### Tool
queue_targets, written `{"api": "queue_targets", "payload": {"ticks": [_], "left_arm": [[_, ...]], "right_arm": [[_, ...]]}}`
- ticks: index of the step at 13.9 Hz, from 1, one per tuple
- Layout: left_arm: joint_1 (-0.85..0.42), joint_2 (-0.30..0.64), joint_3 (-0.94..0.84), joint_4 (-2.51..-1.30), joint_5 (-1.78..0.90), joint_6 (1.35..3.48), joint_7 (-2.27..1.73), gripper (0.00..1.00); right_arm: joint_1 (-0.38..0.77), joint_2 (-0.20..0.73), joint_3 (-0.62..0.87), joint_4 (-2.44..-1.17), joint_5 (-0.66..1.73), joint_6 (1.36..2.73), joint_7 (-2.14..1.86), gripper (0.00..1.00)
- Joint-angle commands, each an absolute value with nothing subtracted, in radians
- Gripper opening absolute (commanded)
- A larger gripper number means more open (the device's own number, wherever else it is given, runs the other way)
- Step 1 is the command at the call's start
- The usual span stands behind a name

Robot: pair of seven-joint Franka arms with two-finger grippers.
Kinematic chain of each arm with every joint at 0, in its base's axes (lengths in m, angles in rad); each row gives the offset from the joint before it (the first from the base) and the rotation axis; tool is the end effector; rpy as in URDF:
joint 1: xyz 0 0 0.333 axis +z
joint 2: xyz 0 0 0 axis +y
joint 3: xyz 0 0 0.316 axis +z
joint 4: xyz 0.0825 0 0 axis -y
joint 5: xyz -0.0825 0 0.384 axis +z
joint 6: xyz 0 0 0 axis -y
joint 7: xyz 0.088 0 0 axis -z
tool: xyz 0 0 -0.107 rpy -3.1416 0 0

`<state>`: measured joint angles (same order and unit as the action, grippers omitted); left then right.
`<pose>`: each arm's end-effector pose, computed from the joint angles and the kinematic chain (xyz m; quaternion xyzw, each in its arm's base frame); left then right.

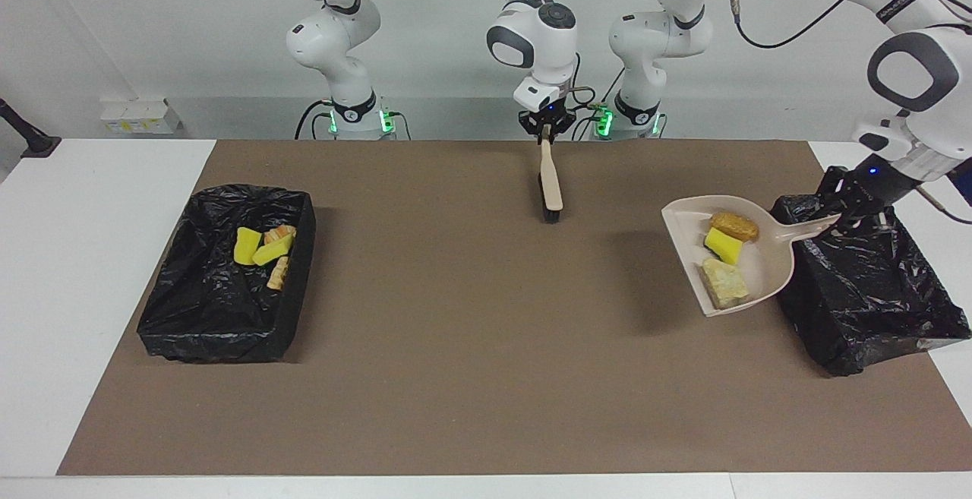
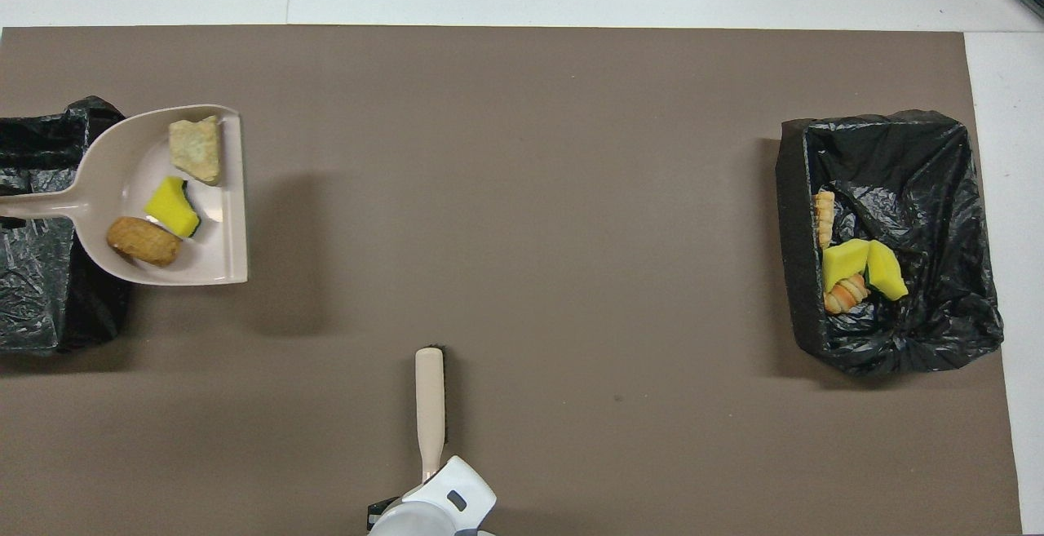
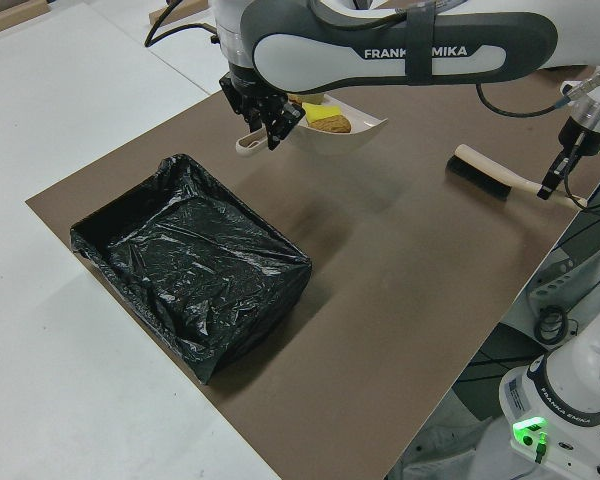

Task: Sweep and dump trash in bin
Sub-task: 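Tip the dustpan into the left bin with the left gripper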

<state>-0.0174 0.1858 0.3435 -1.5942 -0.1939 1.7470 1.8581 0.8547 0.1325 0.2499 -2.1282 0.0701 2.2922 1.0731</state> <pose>0.5929 0.1659 0.5262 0.7299 -0.6804 0.0519 0.0390 0.2535 0.5032 0.3528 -0.9989 0.0083 0.0300 0.0354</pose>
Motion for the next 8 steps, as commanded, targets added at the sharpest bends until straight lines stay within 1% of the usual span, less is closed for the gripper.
{"api": "queue_targets", "payload": {"ticks": [1, 2, 4, 5, 7, 8], "left_arm": [[-0.003, 0.209, 0.409, -1.485, -0.103, 1.697, 1.884, 0.00], [0.006, 0.233, 0.429, -1.461, -0.066, 1.701, 1.890, 0.00], [0.014, 0.264, 0.449, -1.392, 0.013, 1.713, 1.913, 0.00], [0.011, 0.264, 0.448, -1.372, 0.079, 1.720, 1.902, 0.00], [0.000, 0.268, 0.440, -1.348, 0.212, 1.750, 1.895, 0.00], [-0.012, 0.268, 0.437, -1.351, 0.295, 1.776, 1.881, 0.00]], "right_arm": [[0.835, 0.117, 0.255, -2.152, 0.099, 2.324, 1.046, 0.00], [0.831, 0.118, 0.255, -2.152, 0.110, 2.324, 1.046, 0.03], [0.822, 0.123, 0.255, -2.152, 0.110, 2.324, 1.046, 0.22], [0.821, 0.124, 0.255, -2.152, 0.110, 2.324, 1.046, 0.26], [0.811, 0.127, 0.255, -2.148, 0.110, 2.324, 1.045, 0.28], [0.808, 0.130, 0.255, -2.145, 0.110, 2.322, 1.046, 0.34]]}}
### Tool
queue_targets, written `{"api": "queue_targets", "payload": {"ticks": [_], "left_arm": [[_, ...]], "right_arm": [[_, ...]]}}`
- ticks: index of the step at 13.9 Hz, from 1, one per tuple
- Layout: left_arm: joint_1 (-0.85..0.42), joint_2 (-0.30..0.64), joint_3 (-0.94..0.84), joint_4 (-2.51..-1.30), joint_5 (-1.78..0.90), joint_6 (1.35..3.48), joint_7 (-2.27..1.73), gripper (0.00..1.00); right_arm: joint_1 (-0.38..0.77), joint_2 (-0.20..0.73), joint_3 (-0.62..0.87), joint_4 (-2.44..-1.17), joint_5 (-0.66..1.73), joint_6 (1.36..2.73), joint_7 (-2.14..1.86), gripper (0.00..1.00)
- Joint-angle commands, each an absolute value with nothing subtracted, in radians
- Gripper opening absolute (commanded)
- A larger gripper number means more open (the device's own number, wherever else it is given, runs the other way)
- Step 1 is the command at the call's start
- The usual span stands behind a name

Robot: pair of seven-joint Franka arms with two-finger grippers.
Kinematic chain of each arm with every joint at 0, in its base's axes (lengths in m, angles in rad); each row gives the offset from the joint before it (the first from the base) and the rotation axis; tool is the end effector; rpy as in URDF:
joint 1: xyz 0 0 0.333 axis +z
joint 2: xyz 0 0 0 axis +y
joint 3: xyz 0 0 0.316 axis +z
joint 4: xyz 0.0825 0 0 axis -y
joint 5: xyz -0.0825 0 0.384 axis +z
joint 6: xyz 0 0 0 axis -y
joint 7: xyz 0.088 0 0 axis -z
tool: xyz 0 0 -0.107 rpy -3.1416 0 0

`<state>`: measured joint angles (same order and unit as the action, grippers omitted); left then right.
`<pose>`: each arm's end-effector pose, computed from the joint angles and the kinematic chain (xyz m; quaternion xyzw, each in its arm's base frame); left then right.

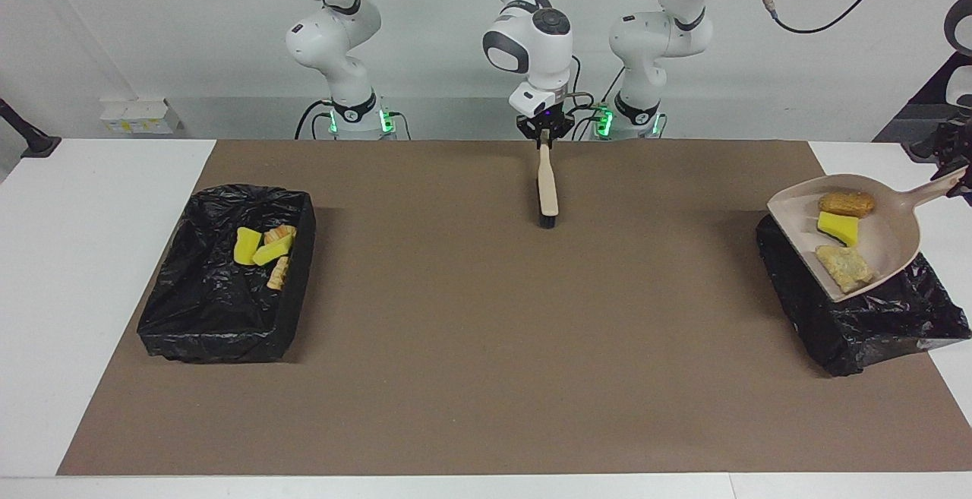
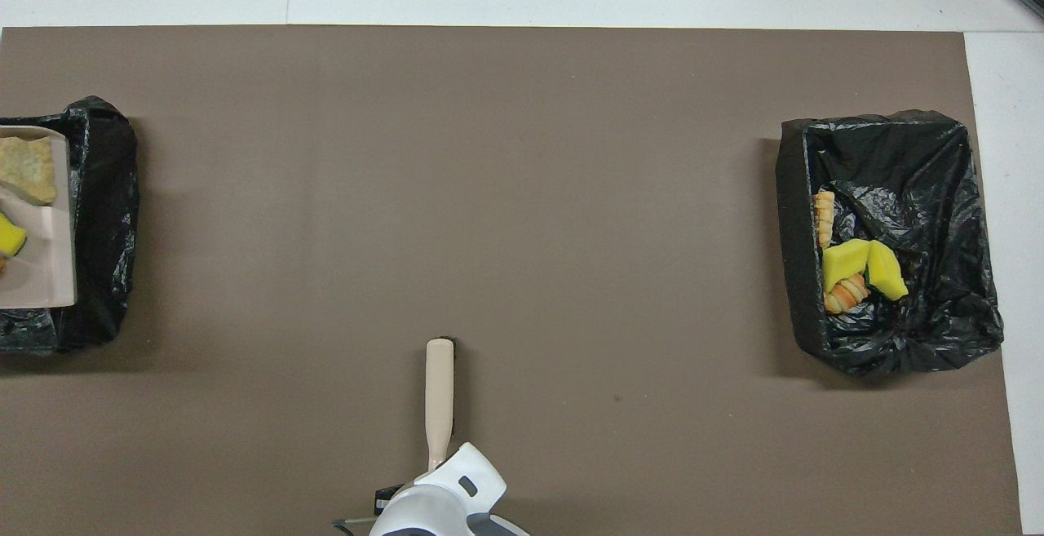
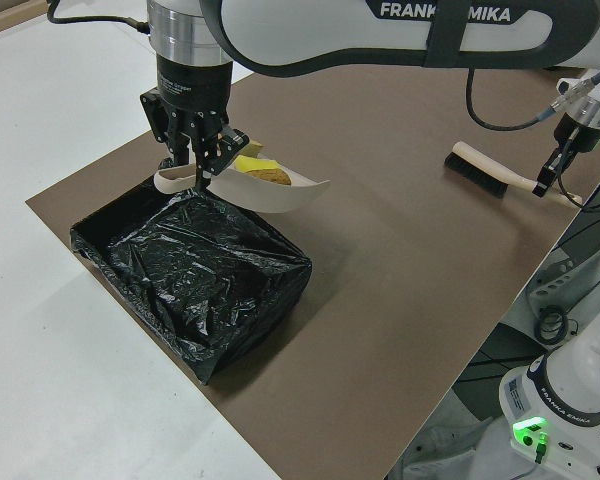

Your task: Sweep and dump trash in bin

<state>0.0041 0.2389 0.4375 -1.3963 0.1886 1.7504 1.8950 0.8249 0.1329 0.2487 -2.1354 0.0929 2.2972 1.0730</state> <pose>0.5835 0.2573 0.5978 -0.7250 0.6703 0.1048 0.1188 0.2678 0.4941 0.3499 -0.9981 0.0313 0.0376 0.0386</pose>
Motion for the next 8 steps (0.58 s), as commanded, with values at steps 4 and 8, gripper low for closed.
{"api": "queue_targets", "payload": {"ticks": [4, 8], "left_arm": [[-0.097, 0.245, 0.434, -1.407, 0.636, 1.861, 1.775, 0.00], [-0.132, 0.247, 0.399, -1.401, 0.915, 1.867, 1.677, 0.00]], "right_arm": [[0.775, 0.156, 0.253, -2.103, 0.110, 2.313, 1.052, 0.69], [0.715, 0.115, 0.252, -2.095, 0.110, 2.310, 1.052, 1.00]]}}
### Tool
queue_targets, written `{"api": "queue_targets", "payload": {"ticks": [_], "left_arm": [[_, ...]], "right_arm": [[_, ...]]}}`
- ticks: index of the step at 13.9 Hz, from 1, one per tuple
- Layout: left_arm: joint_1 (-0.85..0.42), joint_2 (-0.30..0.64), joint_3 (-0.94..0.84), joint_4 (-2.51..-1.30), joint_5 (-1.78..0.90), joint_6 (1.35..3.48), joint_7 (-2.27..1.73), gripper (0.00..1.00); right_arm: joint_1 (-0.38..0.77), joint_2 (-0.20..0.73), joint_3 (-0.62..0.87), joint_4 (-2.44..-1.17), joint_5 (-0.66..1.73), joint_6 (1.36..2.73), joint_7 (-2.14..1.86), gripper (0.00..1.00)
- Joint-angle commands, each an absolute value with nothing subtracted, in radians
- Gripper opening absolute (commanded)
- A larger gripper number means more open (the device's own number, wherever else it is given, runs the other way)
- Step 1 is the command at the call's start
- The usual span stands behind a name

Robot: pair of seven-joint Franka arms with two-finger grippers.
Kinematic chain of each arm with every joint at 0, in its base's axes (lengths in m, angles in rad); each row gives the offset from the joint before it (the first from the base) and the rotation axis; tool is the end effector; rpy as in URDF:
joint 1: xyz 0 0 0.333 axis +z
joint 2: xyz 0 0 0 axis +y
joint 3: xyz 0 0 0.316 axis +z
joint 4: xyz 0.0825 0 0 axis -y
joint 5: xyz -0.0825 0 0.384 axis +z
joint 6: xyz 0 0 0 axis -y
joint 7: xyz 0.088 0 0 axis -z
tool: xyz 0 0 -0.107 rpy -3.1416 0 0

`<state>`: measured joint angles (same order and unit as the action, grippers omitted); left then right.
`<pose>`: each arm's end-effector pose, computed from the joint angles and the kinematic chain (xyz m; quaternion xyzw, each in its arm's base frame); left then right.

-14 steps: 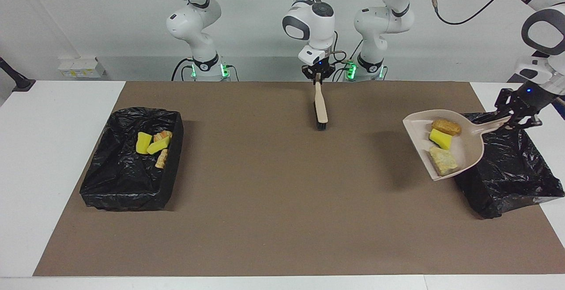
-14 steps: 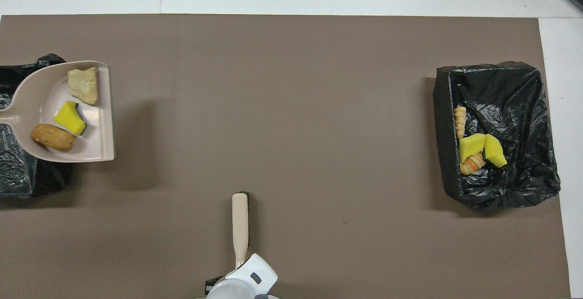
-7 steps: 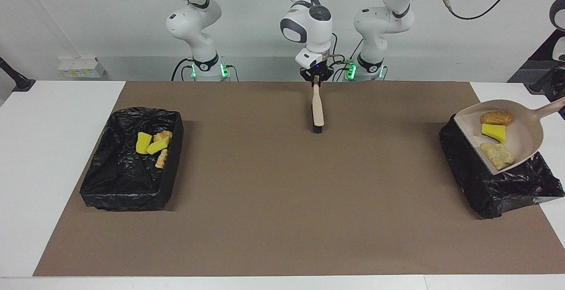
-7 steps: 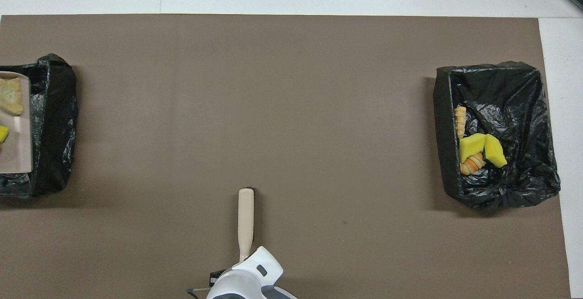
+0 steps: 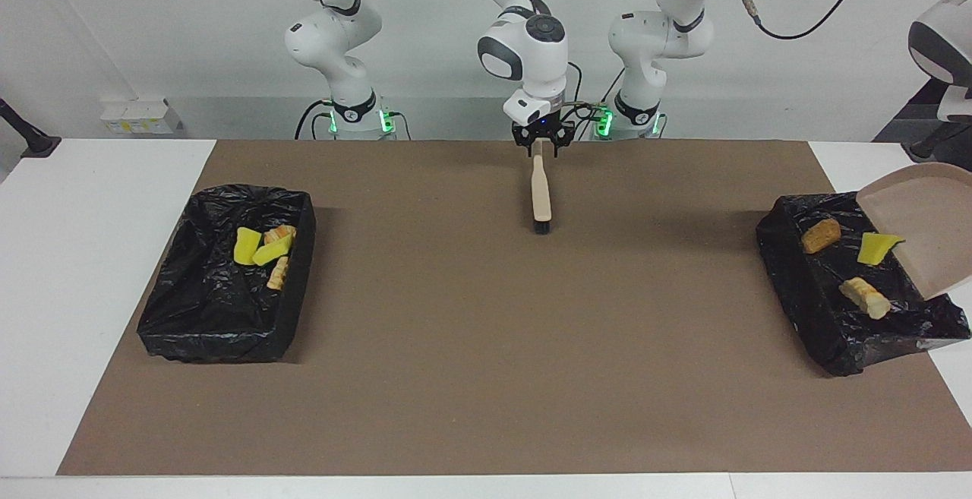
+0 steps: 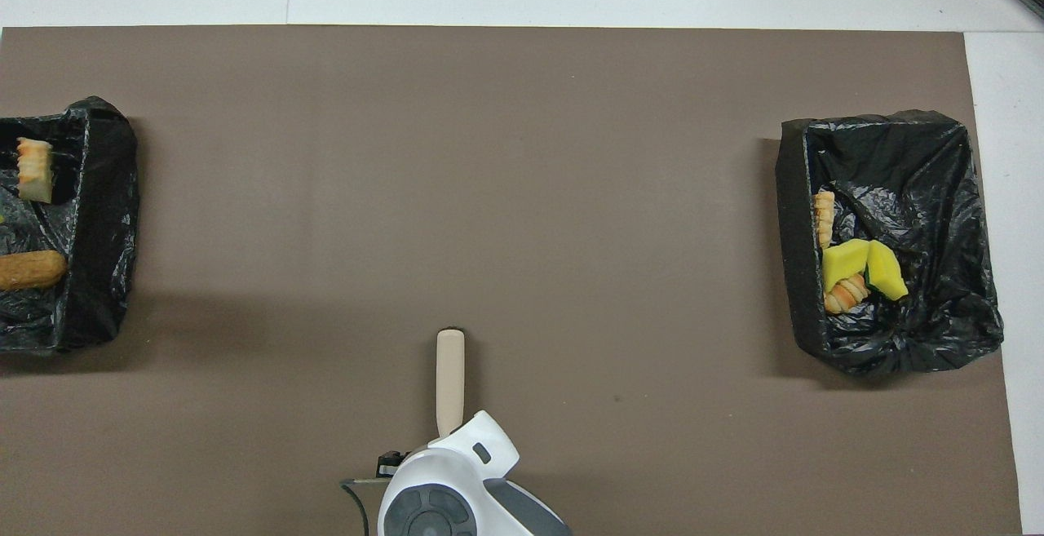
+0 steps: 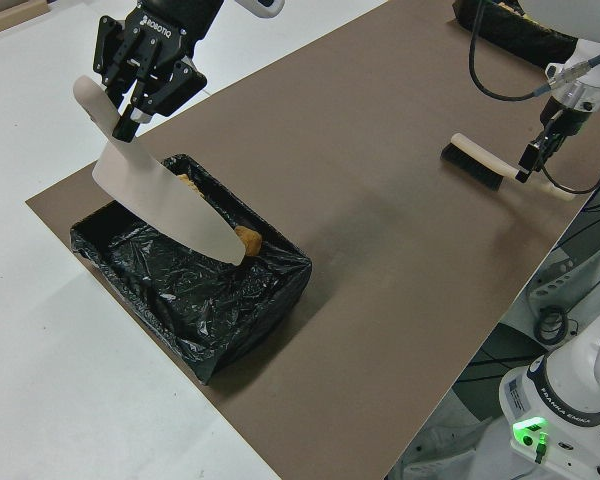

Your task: Sweep and dump trash in bin

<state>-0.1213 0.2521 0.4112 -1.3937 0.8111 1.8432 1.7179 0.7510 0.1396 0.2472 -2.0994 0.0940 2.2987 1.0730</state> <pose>0.6184 0.2062 0.6264 -0.6258 0.6406 0.3128 0.3165 0.3104 0.4809 0.3623 -0.9957 0.0691 0.0296 0.0541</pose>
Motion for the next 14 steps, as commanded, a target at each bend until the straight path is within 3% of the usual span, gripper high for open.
{"api": "queue_targets", "payload": {"ticks": [1, 7, 10, 14], "left_arm": [[-0.132, 0.245, 0.378, -1.397, 0.963, 1.867, 1.654, 0.00], [-0.129, 0.224, 0.328, -1.397, 0.974, 1.852, 1.638, 0.00], [-0.130, 0.229, 0.330, -1.394, 0.803, 1.816, 1.634, 0.00], [-0.132, 0.226, 0.259, -1.394, 0.653, 1.703, 1.571, 0.00]], "right_arm": [[0.678, 0.083, 0.252, -2.103, 0.110, 2.304, 1.046, 1.00], [0.471, -0.113, 0.247, -2.103, 0.109, 2.027, 0.895, 1.00], [0.343, -0.196, 0.242, -2.074, 0.109, 1.924, 0.783, 1.00], [0.165, -0.203, 0.226, -1.916, 0.110, 1.789, 0.602, 1.00]]}}
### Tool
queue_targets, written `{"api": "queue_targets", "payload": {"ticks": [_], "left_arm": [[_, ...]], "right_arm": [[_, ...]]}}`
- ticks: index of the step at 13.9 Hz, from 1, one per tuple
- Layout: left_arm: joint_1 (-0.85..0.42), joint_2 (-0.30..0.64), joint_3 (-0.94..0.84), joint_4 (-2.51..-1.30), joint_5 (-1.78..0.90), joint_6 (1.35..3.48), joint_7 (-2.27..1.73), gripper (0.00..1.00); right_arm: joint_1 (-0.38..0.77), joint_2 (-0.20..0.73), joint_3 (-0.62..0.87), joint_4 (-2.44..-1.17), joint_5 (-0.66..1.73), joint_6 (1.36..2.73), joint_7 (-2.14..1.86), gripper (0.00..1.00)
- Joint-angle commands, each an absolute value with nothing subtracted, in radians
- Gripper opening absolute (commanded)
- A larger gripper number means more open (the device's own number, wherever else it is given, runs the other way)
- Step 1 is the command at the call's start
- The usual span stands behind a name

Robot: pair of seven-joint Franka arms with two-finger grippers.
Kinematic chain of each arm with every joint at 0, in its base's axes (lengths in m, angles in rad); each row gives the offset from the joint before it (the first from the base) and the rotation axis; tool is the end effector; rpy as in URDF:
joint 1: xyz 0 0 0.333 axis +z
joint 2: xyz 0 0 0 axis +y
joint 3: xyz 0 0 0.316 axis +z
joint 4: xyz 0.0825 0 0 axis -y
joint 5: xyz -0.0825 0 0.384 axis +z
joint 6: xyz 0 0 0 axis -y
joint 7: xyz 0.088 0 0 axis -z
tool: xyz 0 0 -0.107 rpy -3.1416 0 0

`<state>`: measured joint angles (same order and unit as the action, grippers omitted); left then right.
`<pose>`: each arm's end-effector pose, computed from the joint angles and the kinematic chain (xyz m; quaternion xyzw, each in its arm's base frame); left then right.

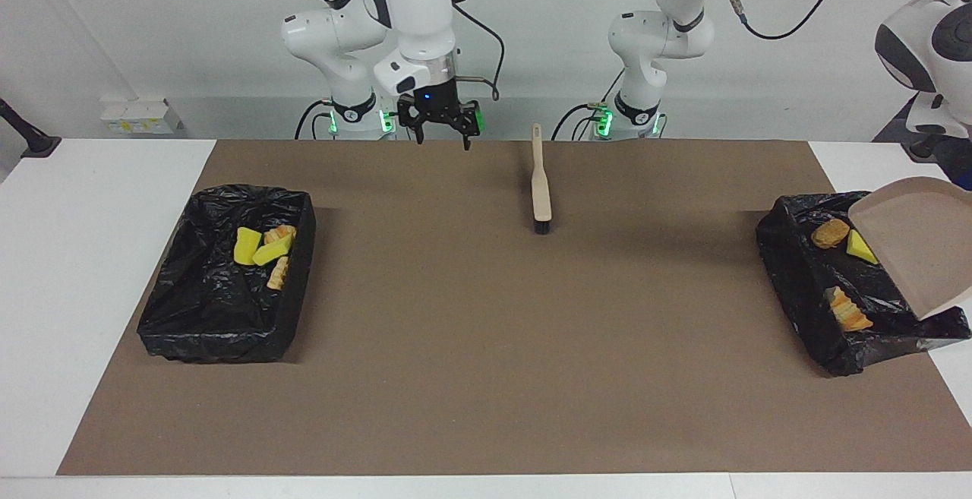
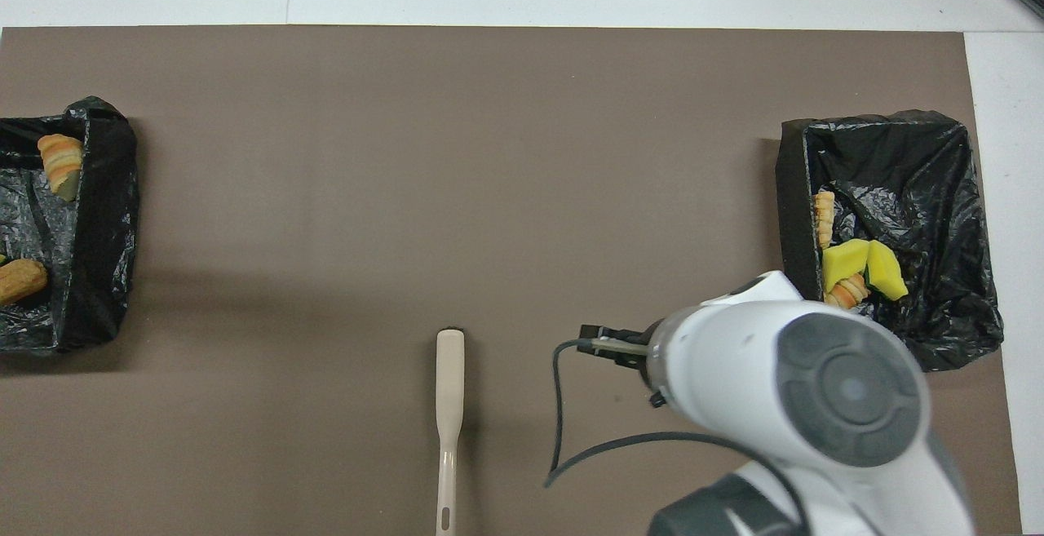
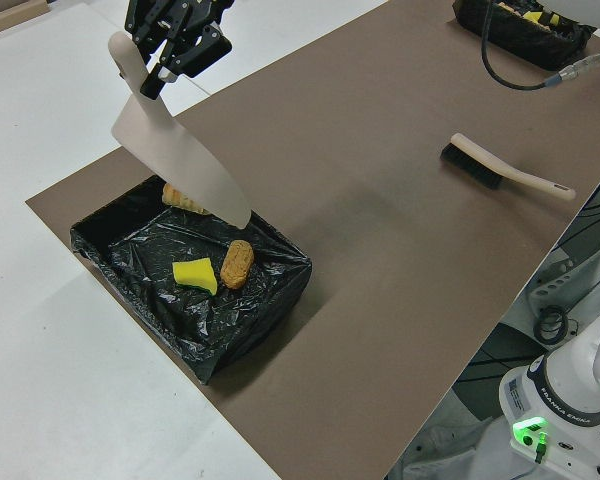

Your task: Sweep and dump trash in bin

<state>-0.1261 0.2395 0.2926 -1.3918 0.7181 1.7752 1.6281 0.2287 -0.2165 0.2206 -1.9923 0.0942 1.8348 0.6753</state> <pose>0.6303 0.1391 0.6173 -0.6518 0.6524 0.2522 0.2931 0.4444 0.2316 0.5575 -0.9915 0.1255 -0.0112 0.0333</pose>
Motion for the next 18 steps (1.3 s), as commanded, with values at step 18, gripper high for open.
{"api": "queue_targets", "payload": {"ticks": [18], "left_arm": [[-0.140, 0.133, -0.231, -1.679, 0.121, 1.767, 0.128, 0.00]], "right_arm": [[-0.034, 0.071, 0.184, -1.308, -0.078, 1.374, 0.278, 1.00]]}}
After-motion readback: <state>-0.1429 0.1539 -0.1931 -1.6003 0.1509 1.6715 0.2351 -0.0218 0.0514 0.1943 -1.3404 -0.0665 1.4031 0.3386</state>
